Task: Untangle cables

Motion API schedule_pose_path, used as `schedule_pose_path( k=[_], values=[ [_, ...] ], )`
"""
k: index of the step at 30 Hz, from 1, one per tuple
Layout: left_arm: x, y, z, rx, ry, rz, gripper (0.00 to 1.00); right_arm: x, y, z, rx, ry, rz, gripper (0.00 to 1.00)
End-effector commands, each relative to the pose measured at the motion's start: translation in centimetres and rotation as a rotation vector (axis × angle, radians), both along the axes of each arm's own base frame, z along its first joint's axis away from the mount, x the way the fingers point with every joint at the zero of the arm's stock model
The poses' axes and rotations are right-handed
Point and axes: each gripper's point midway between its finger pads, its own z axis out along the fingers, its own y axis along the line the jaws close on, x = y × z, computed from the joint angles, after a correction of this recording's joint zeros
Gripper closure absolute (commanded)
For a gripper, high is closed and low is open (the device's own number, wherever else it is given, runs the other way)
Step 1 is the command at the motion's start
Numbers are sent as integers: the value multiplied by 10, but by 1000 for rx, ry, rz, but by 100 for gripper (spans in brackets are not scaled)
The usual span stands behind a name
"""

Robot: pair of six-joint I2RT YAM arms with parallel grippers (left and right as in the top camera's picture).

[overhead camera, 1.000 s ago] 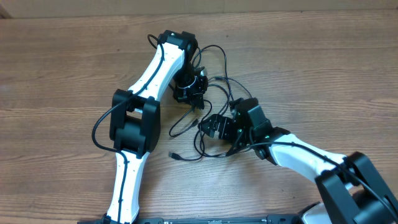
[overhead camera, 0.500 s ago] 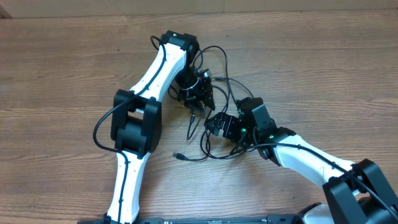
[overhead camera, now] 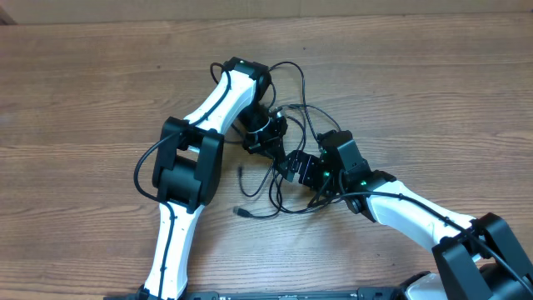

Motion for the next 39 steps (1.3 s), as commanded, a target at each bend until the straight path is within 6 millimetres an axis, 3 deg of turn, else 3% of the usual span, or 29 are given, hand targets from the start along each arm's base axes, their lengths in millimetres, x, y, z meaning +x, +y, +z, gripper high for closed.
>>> schedule_pose_path(
  k=[1, 3, 7, 11, 17, 18, 24, 29, 34, 39],
  values=[
    [11, 19, -6, 89, -18, 30, 96, 4, -1, 6, 1, -26, -6, 0],
    [20, 36, -1, 152, -27, 57, 96, 4, -2, 5, -7, -24, -11, 0],
    [43, 66, 28, 210, -73, 102, 96, 7, -14, -3, -68, -25, -54, 0],
    [74, 100, 67, 255, -190, 160, 96, 9, -27, -11, -137, -20, -98, 0],
    [114, 160, 140, 285, -393, 403, 96, 7, -52, -26, -270, -1, -167, 0],
    [122, 194, 165, 332, -465, 498, 96, 7, -56, -27, -290, -3, -179, 0],
    [109, 302, 219, 518, -553, 823, 96, 9, -58, -27, -296, -11, -186, 0],
    [94, 351, 235, 530, -504, 1080, 96, 11, -62, -27, -317, -22, -203, 0],
    [94, 350, 232, 446, -444, 1129, 96, 11, -62, -27, -317, -22, -203, 0],
    [80, 384, 216, 701, -424, 1188, 96, 11, -63, -28, -319, -20, -202, 0]
  ],
)
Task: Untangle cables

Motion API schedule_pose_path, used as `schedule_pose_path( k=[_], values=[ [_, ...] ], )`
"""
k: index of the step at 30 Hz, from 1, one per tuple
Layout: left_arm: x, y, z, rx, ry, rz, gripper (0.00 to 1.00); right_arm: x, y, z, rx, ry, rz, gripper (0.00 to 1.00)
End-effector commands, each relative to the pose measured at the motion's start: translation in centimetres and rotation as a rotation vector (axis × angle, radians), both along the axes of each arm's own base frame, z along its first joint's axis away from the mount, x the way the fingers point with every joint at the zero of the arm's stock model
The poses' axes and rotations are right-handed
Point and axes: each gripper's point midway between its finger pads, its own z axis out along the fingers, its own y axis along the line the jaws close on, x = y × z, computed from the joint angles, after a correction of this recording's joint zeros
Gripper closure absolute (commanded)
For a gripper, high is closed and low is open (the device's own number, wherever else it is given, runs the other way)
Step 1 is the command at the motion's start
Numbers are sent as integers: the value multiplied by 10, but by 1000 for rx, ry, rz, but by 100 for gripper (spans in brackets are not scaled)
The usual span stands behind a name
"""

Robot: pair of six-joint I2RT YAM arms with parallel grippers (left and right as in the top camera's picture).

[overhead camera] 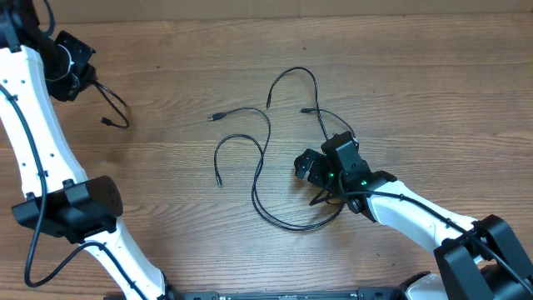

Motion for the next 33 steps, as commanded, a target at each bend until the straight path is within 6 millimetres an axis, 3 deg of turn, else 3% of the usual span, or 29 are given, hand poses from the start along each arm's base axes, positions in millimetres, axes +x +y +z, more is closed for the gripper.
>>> schedule_pose_path(
  k=[1, 4, 10, 17, 21, 24, 28, 30, 33],
  values=[
    [-14, 29, -13, 152, 103, 164, 95, -1, -7, -4, -31, 6, -14, 0],
    [-30, 52, -29, 244, 199, 285, 96, -1, -9, -5, -41, 5, -20, 0],
    [-55, 82, -49, 246, 293, 382, 96, 0, -12, -6, -53, 1, -27, 0],
    [-104, 140, -19, 251, 248, 529, 95, 0, -12, -6, -53, 1, -28, 0],
    [-149, 175, 5, 259, 210, 678, 96, 0, -12, -6, -52, 1, -28, 0],
    [-184, 199, 10, 254, 214, 781, 96, 1, -11, -6, -51, -2, -28, 0],
    [-219, 213, -13, 196, 300, 849, 96, 3, -10, -4, -45, -14, -28, 0],
    [-232, 207, -42, 108, 371, 930, 96, 5, -10, -3, -45, -24, -32, 0],
    [-226, 203, -87, 56, 416, 900, 95, 6, -12, -3, -54, -29, -38, 0]
  ],
)
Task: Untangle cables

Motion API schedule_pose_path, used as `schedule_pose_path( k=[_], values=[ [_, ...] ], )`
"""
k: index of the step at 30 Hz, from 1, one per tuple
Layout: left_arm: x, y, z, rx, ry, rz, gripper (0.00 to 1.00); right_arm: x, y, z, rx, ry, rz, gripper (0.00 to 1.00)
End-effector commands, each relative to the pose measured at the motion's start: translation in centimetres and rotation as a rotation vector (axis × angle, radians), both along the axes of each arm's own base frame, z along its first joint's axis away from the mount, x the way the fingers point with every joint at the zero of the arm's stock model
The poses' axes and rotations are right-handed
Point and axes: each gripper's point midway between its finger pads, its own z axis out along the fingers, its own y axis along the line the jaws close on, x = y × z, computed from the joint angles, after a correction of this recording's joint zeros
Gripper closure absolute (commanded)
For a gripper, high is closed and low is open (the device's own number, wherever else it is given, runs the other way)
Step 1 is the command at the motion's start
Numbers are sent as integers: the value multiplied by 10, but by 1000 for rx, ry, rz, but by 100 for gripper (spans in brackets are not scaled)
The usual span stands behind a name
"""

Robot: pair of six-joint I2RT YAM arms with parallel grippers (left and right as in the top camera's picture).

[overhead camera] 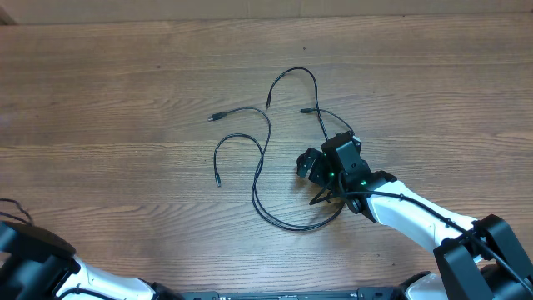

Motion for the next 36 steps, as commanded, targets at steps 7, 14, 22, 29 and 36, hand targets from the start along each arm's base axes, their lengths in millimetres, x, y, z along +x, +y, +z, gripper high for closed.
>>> schedule_pose_path(
  k=[7, 14, 22, 29, 36],
  values=[
    [79, -16, -116, -93, -115, -414, 96, 1, -7, -4, -27, -6, -17, 0],
    [91, -32, -158, -93, -132, -393, 87, 3, -5, -3, -21, -13, -20, 0],
    [74, -48, -198, -128, -108, -318, 28, 4, -5, -4, -22, -12, -20, 0],
    [99, -54, -173, -180, -225, -366, 0, 4, -5, -4, -21, -14, -19, 0],
    [126, -57, -96, -197, -318, -427, 0, 4, -5, -4, -20, -14, -19, 0]
  ],
)
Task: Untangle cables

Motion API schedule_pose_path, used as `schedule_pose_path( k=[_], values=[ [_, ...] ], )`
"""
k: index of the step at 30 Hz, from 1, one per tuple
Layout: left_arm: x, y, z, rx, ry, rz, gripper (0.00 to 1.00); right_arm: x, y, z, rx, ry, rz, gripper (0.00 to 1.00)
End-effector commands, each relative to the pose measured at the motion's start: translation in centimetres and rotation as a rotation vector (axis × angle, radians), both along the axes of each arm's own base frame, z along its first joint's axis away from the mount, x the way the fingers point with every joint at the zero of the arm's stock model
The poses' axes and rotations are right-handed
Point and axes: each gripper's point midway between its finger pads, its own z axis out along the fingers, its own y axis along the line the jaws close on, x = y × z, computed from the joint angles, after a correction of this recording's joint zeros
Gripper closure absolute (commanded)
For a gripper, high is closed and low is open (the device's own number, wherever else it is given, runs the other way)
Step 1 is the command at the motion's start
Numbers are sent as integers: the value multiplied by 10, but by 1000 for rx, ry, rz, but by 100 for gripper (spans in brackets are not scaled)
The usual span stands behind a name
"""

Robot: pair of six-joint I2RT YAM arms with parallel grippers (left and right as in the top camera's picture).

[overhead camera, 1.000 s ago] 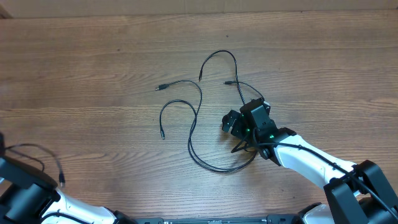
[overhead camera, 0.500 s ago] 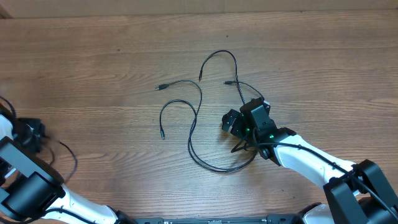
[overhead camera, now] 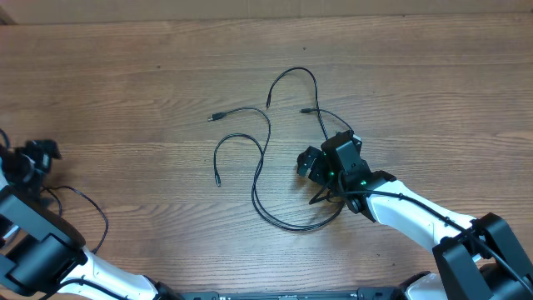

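Note:
Several thin black cables lie loosely spread on the wooden table, with one large loop reaching under my right arm. A short curved cable lies to their left and an arched one behind. My right gripper rests low at the right edge of the cables; its jaws are too dark to read. My left gripper is at the far left edge, well away from the cables. Whether it holds anything does not show.
A black wire loop curves beside my left arm's elbow at the lower left. My right arm stretches in from the lower right corner. The table's back edge runs along the top.
My left arm was low in the bottom left corner with its gripper out of view; now the gripper shows at the far left edge. The right gripper and the cables have not moved.
Both grippers were together in a tangled bunch of cables at the middle. Then my left gripper was at the upper left with one cable dangling from it, and the others lay spread out. Then the left arm had dropped out of view; now its gripper shows again.

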Motion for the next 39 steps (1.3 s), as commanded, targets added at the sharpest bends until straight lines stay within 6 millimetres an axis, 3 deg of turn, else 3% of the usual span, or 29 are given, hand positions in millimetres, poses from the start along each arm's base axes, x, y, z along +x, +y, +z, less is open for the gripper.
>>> schedule_pose_path(
  k=[1, 4, 8, 12, 17, 20, 23, 26, 33, 36, 39],
  values=[
    [27, 3, 53, 38, -121, -90, 0, 0, -4, -4, -14, 3, -10, 0],
    [43, -16, 94, 40, -197, -206, 0, 0, -2, -4, -6, 2, -5, 0],
    [66, -68, 140, 8, -331, -403, 0, 1, -1, -2, 1, -3, -4, 0],
    [77, -124, 161, 29, -354, -578, 0, 2, 1, 3, 11, -11, 3, 0],
    [88, -192, 163, 75, -298, -797, 0, 7, 7, 43, 26, -96, 76, 0],
    [90, -223, 157, 116, -242, -892, 1, 7, 6, 87, 39, -167, 101, 0],
    [93, -259, 153, 138, -217, -966, 1, -4, 0, 130, 68, -227, 99, 0],
    [94, -288, 152, 154, -213, -1051, 0, -19, -7, 158, 91, -275, 98, 0],
    [80, -376, 153, 139, -241, -1283, 0, -73, -41, 201, 109, -351, 78, 0],
    [70, -408, 153, 131, -254, -1368, 0, -94, -61, 204, 93, -356, 40, 0],
    [57, -442, 151, 117, -261, -1445, 1, -119, -84, 193, 99, -287, -77, 0]
  ],
)
